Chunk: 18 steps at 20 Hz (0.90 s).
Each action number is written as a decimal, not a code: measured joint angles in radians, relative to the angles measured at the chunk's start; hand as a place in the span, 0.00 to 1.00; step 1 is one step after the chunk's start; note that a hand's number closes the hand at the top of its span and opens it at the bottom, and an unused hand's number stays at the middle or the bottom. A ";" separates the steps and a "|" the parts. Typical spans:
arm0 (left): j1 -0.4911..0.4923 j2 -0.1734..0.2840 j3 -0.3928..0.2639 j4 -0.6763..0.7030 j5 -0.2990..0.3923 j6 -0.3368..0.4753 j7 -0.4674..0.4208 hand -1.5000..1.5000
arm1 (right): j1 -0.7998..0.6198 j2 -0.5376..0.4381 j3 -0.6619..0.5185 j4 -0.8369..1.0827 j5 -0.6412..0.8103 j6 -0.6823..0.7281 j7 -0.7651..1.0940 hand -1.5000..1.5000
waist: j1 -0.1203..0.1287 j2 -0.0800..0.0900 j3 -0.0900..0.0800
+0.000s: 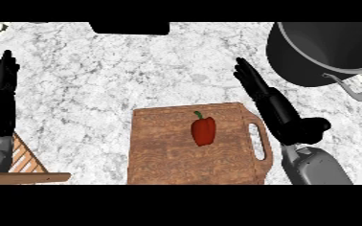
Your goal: Pick the bell pepper from the cutting board and place it in the pot
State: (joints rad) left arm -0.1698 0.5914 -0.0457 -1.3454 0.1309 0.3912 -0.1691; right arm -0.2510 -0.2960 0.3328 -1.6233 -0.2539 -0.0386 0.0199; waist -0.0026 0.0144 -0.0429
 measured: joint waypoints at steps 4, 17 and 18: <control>-0.072 -0.028 0.042 0.027 -0.027 -0.050 0.042 0.50 | -0.082 -0.025 -0.052 0.083 0.012 0.031 -0.033 1.00 | 0.009 0.001 0.001; -0.178 -0.125 0.140 0.095 -0.063 -0.259 0.211 0.50 | -0.174 -0.106 -0.082 0.290 0.246 -0.023 -0.352 0.00 | 0.021 0.010 -0.005; -0.183 -0.128 0.144 0.100 -0.061 -0.268 0.221 0.50 | -0.180 -0.118 -0.084 0.290 0.246 -0.007 -0.365 0.00 | 0.020 0.009 -0.007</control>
State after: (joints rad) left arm -0.3530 0.4639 0.0978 -1.2451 0.0703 0.1236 0.0516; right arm -0.4311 -0.4144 0.2487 -1.3336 -0.0079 -0.0460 -0.3451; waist 0.0174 0.0235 -0.0500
